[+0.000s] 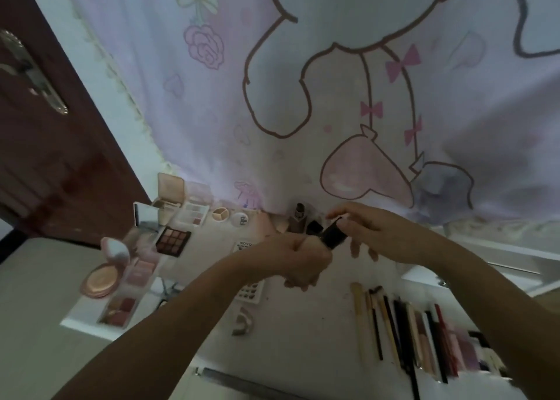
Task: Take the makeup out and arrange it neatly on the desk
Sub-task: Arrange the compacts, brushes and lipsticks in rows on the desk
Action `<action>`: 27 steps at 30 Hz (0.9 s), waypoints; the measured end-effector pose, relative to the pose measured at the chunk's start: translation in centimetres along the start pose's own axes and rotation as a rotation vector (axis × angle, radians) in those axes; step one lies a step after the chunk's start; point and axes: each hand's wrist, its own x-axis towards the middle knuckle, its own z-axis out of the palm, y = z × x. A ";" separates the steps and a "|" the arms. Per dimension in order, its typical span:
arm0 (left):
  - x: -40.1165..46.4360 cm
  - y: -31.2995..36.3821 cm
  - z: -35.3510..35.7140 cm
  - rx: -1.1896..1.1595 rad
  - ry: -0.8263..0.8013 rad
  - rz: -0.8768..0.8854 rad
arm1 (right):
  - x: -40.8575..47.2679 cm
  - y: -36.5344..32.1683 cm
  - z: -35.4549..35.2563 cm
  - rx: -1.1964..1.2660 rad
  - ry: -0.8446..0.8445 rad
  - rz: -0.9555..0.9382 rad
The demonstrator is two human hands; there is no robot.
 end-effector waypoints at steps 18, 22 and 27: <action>-3.1 -1.1 0.8 0.507 0.375 0.144 | -2.9 -4.1 1.0 -0.018 -0.142 0.182; -2.9 -0.9 1.0 0.583 0.402 0.202 | -2.8 -4.4 1.9 -0.032 -0.011 0.227; -2.6 -0.4 0.8 0.561 0.417 0.218 | -3.4 -4.5 1.3 -0.030 0.074 0.112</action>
